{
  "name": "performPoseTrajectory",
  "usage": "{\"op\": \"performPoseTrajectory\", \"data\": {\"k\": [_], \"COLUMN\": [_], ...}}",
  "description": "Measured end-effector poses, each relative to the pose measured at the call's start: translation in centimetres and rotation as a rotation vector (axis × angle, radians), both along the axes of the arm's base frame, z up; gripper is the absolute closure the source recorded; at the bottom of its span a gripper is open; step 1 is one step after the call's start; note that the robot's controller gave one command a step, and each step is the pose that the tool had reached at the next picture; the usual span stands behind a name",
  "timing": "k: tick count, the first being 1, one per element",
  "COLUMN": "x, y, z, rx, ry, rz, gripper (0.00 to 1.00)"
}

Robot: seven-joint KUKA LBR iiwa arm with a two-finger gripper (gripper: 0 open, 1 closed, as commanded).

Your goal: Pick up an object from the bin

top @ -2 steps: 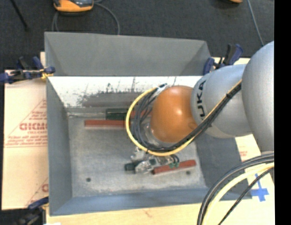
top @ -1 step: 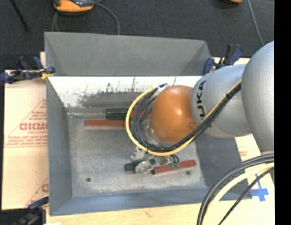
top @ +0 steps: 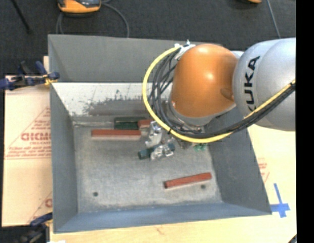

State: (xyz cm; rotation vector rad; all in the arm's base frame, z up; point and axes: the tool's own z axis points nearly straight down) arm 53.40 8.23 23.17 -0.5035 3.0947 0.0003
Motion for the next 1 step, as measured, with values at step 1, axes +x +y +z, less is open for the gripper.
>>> {"op": "performPoseTrajectory", "data": {"k": [1], "x": [-0.08], "y": [0.02], "z": [-0.1], "rx": [0.0], "ry": [0.003], "rz": [-0.001], "gripper": [1.0]}}
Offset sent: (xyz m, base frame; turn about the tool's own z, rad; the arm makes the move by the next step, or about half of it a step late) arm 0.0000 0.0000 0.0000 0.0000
